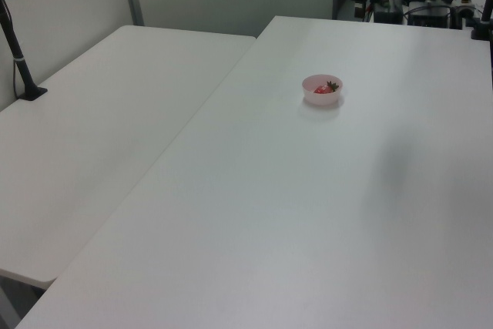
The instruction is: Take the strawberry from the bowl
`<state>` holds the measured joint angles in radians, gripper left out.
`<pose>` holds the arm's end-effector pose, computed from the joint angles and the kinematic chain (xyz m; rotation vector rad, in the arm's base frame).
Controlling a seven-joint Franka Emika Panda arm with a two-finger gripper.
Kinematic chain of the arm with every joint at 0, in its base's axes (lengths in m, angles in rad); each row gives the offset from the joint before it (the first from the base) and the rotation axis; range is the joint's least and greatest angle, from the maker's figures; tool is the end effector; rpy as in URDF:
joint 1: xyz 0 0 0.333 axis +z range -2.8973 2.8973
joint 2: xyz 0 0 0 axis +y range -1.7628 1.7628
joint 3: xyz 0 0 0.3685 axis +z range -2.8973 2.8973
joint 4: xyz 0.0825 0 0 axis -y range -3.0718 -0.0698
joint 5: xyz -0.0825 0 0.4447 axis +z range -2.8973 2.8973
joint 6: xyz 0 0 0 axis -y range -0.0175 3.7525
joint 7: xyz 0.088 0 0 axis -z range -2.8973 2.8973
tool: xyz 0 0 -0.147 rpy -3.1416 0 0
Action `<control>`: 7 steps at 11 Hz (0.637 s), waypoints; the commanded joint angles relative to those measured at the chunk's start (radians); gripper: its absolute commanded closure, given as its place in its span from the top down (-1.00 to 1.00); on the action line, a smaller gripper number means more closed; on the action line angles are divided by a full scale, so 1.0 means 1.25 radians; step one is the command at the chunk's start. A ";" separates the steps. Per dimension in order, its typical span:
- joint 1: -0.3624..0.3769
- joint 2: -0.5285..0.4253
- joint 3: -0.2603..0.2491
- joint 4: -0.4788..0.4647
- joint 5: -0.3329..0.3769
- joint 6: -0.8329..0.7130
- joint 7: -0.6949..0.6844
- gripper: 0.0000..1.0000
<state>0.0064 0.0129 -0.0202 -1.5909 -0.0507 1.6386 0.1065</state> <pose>0.6273 -0.0157 0.6245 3.0865 -0.1819 0.0574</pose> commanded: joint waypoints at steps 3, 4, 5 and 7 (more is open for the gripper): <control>-0.026 -0.012 0.014 -0.021 -0.004 -0.005 -0.053 1.00; -0.049 0.001 0.014 -0.015 -0.005 -0.005 -0.133 1.00; -0.066 0.025 0.014 -0.011 -0.011 -0.003 -0.196 1.00; -0.104 0.075 0.014 -0.008 -0.024 0.079 -0.219 1.00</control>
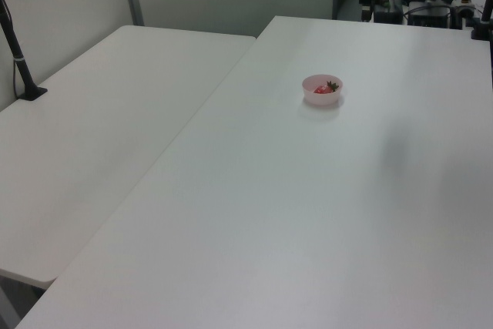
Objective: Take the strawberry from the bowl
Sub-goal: 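Move the open gripper over the pink bowl and lower it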
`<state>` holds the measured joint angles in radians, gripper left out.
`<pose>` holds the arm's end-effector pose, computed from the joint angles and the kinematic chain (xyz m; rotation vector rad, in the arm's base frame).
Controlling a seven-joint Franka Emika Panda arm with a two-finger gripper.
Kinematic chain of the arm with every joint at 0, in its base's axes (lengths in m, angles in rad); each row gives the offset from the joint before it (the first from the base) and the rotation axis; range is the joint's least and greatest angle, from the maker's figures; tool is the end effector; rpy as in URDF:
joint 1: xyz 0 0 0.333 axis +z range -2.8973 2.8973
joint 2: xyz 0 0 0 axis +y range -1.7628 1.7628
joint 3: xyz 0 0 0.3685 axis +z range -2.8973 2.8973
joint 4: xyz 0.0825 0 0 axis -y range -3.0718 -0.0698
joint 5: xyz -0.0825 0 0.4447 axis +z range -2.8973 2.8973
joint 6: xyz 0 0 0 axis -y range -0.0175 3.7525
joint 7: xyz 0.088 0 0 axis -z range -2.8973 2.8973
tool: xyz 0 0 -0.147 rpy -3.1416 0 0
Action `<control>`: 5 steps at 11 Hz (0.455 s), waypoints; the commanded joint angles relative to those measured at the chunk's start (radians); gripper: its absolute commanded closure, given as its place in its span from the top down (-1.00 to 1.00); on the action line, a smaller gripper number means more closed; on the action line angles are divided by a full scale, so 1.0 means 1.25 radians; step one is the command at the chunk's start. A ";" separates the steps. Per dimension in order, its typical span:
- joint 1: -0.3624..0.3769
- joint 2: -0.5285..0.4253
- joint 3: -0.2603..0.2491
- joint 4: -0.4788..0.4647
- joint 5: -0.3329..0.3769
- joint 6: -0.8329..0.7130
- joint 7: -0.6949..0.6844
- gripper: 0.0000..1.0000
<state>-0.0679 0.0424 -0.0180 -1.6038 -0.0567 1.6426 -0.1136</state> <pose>0.6322 -0.0622 0.5994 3.0845 0.0492 -0.0143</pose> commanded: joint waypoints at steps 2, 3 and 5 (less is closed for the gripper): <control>-0.088 0.103 0.011 -0.001 -0.031 0.131 -0.060 1.00; -0.097 0.140 0.011 -0.004 -0.042 0.185 -0.078 1.00; -0.110 0.220 0.008 -0.002 -0.044 0.302 -0.077 1.00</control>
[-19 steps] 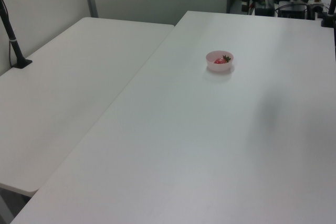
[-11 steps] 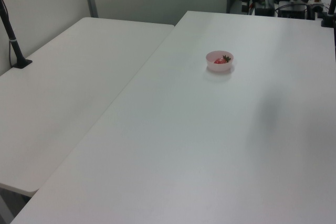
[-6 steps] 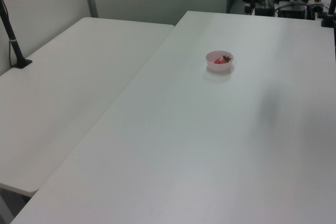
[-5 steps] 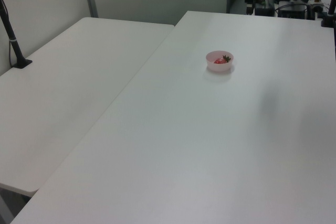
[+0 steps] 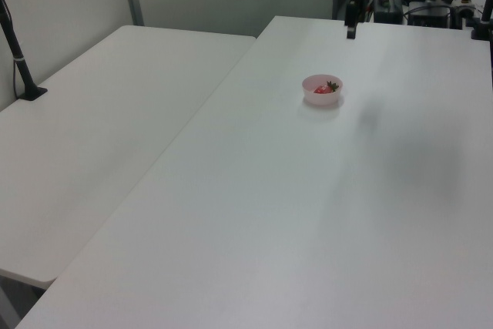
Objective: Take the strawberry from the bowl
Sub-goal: 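Move the open gripper over the pink bowl and lower it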
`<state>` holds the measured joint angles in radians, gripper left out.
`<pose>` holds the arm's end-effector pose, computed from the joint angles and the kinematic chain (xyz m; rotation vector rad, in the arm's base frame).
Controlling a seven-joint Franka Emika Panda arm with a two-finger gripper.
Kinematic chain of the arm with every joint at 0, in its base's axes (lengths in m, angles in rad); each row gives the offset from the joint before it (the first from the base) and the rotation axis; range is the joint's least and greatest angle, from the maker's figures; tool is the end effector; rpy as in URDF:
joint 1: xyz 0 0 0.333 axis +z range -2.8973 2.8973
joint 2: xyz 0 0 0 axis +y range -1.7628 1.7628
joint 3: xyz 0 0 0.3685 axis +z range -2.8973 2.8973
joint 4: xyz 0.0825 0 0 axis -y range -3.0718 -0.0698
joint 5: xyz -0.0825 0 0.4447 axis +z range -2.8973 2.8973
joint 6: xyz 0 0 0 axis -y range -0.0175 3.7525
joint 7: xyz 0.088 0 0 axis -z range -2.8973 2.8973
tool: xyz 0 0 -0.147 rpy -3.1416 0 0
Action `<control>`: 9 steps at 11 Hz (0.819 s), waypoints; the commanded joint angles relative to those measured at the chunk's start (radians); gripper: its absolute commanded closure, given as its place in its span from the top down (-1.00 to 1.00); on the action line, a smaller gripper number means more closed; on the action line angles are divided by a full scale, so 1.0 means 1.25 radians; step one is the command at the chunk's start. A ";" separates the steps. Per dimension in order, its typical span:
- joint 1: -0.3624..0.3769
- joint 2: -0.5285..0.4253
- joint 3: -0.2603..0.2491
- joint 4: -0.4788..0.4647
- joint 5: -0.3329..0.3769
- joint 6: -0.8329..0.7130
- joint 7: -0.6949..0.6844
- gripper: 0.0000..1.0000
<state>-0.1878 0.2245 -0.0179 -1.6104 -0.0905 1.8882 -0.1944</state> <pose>0.6923 -0.1538 0.4958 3.0416 0.0232 0.0520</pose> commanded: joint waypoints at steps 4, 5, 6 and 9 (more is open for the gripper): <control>-0.008 0.192 0.008 0.007 -0.060 0.228 -0.064 1.00; -0.004 0.209 0.008 0.008 -0.060 0.242 -0.062 1.00; 0.000 0.214 0.009 0.008 -0.058 0.261 -0.058 1.00; 0.005 0.239 0.011 0.008 -0.054 0.304 -0.051 0.95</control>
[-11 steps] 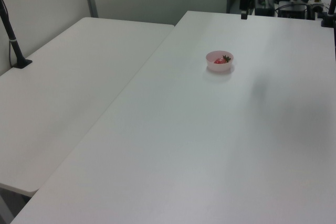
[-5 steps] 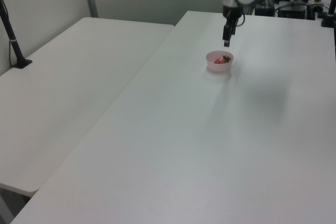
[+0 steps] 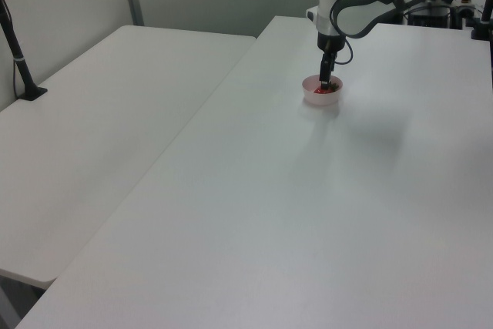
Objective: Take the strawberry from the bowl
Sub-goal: 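Move the open gripper over the pink bowl and lower it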
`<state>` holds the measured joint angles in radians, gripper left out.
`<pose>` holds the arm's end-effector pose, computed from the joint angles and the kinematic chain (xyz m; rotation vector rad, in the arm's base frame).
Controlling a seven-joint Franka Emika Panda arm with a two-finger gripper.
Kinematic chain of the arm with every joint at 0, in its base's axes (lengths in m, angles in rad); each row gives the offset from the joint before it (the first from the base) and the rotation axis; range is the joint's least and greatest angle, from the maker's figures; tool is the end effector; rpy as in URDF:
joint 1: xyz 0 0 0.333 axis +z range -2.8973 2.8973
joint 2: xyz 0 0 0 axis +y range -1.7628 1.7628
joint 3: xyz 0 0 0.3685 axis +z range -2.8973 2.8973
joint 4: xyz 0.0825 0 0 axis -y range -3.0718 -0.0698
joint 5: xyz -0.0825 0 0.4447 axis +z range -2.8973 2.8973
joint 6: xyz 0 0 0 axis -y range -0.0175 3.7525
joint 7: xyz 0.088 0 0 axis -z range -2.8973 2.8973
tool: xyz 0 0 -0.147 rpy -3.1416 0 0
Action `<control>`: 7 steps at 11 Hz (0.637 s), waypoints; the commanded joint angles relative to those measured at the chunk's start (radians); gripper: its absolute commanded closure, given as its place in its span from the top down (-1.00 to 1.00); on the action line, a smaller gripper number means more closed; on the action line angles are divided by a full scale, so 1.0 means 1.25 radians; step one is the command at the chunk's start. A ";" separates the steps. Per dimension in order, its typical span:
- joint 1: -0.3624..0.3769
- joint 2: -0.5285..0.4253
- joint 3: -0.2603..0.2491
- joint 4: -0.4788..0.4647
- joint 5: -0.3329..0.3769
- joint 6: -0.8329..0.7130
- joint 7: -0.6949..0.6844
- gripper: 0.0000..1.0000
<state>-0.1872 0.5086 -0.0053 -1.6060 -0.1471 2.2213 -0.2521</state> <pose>0.7622 -0.1576 0.3190 2.9871 0.2145 0.1147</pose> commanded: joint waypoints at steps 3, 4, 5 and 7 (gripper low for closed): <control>0.020 0.038 0.001 0.005 -0.015 0.060 0.013 0.91; 0.021 0.043 0.001 0.005 -0.017 0.060 0.013 0.83; 0.021 0.045 0.001 0.004 -0.019 0.061 0.010 0.73; 0.021 0.045 0.001 0.005 -0.017 0.061 0.011 0.49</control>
<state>-0.1667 0.5641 -0.0019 -1.6028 -0.1473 2.2772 -0.2506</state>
